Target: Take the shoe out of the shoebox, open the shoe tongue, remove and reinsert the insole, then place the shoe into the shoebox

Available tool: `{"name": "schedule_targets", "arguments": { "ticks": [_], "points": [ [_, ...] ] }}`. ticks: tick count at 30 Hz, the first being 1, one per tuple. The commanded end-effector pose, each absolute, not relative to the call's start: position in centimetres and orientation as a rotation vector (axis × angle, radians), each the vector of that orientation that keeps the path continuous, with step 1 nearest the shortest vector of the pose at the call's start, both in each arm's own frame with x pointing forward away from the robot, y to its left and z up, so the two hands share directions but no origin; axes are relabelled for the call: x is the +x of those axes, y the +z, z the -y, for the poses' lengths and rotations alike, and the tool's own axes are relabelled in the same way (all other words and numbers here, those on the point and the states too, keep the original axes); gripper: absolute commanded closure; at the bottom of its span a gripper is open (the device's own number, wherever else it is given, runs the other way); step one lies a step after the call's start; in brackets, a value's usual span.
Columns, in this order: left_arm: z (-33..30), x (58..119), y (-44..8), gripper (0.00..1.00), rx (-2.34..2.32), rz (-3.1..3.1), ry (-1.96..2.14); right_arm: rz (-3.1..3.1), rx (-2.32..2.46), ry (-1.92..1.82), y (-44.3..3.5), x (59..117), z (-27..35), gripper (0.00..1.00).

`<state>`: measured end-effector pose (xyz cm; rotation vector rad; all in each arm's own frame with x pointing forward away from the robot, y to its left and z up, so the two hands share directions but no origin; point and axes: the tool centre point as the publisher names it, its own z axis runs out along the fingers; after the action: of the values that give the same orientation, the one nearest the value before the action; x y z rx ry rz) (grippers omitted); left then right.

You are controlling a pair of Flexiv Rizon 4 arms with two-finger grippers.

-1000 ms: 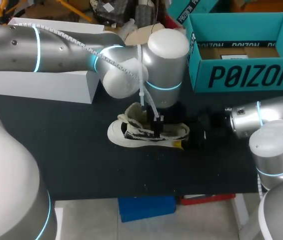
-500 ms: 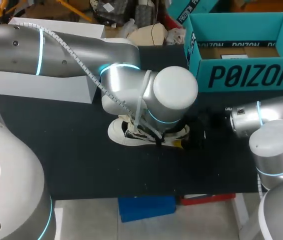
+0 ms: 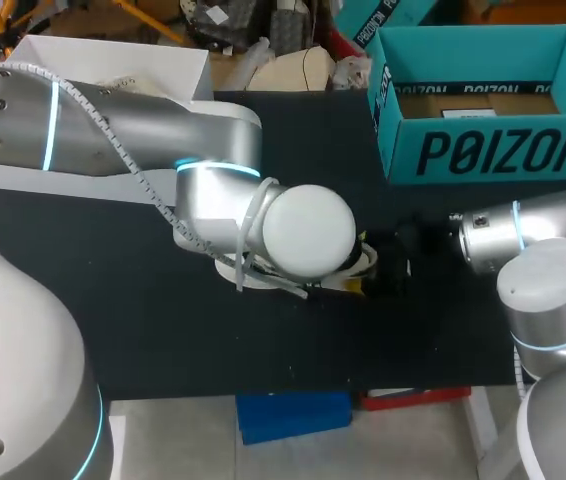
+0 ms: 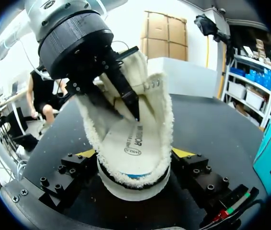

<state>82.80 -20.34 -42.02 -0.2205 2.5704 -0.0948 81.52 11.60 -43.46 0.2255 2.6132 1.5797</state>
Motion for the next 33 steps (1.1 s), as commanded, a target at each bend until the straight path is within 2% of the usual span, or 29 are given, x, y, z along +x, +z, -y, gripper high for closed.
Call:
{"name": "schedule_targets", "arguments": {
  "ticks": [1,3,17,33],
  "points": [
    [19.9,85.7,-45.3,0.91,-0.212,-2.587,-0.141,-2.615,0.228,1.579,-43.6,81.3,-11.6,1.00],
    [20.1,85.7,-45.3,1.00,-0.218,-2.621,-0.142,-2.615,0.228,1.579,-43.6,81.3,-11.6,1.00],
    [20.2,84.8,-42.4,1.00,-0.175,-2.934,-0.251,-2.615,0.228,1.579,-43.6,81.3,-11.6,1.00],
    [20.5,82.7,-38.1,1.00,-0.089,-2.993,-0.393,-2.615,0.228,1.579,-43.6,81.3,-11.6,1.00]
  ]
}}
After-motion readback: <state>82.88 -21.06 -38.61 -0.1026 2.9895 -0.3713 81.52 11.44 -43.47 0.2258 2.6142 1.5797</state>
